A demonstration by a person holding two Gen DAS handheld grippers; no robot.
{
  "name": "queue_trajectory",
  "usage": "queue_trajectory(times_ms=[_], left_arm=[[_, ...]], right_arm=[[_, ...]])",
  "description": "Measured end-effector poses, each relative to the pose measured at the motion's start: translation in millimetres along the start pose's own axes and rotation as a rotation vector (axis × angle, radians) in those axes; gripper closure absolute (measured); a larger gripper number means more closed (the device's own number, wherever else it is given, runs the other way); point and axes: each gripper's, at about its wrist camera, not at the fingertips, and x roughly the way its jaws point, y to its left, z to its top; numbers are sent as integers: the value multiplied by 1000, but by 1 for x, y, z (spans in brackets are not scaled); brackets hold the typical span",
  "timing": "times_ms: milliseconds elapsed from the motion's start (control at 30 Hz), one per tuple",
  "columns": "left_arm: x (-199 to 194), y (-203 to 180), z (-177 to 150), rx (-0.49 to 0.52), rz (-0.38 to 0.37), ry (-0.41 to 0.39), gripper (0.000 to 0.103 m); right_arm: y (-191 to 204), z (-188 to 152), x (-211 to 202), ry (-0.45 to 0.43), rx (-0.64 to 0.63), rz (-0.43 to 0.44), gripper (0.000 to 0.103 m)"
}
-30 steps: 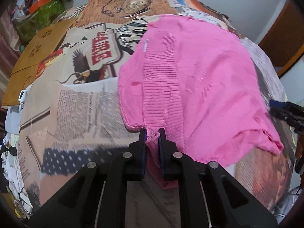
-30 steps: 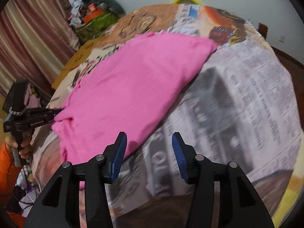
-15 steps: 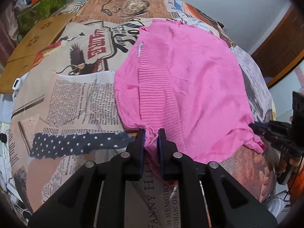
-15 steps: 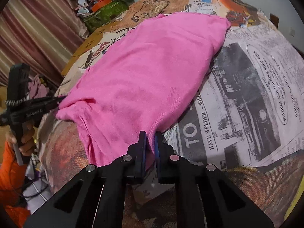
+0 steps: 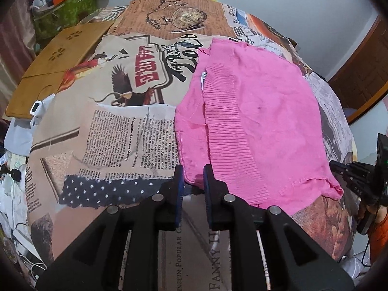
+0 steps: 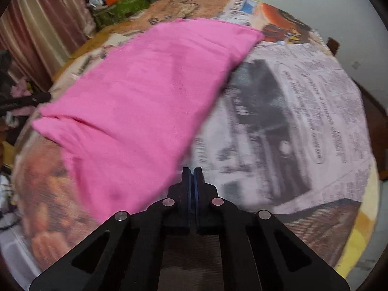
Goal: Fold small clothes
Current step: 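Fold the held hem with the left tool and release it, then grasp the cardigan edge with both tools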
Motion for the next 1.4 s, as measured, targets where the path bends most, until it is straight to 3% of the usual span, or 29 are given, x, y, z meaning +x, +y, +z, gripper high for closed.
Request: queue_trajectory(times_ms=[100, 167, 233, 300, 367, 433, 633, 700, 733, 967, 1233, 1400], left_arm=[[-2, -6, 0, 34, 21, -14, 76], [-5, -9, 1, 52, 26, -31, 60], [-7, -10, 2, 56, 29, -46, 55], [-8, -9, 4, 51, 35, -52, 54], [-8, -8, 4, 47, 41, -55, 51], [-7, -7, 3, 45, 44, -57, 48], [-7, -3, -3, 26, 40, -53, 44], [-7, 0, -5, 19, 40, -51, 44], [-6, 1, -6, 15, 42, -49, 44], [-7, 0, -8, 12, 44, -49, 44], [-13, -5, -8, 59, 73, -60, 44], [-17, -9, -12, 100, 71, -54, 40]], right_arm=[[-13, -3, -7, 0, 60, 37, 101], [-16, -4, -14, -11, 85, 43, 101], [-14, -3, -19, -25, 104, 70, 99], [-10, -2, -22, -31, 135, 120, 89], [-3, 2, -22, -50, 144, 157, 62], [4, 6, -18, -60, 132, 168, 57], [18, 15, 12, -18, 110, 193, 57], [20, 17, 12, -17, 103, 213, 73], [22, 18, 13, -9, 98, 219, 97], [25, 14, 5, -22, 7, 156, 98], [-5, 4, -2, -28, 53, 75, 97], [-5, 2, -18, -37, 50, 70, 94]])
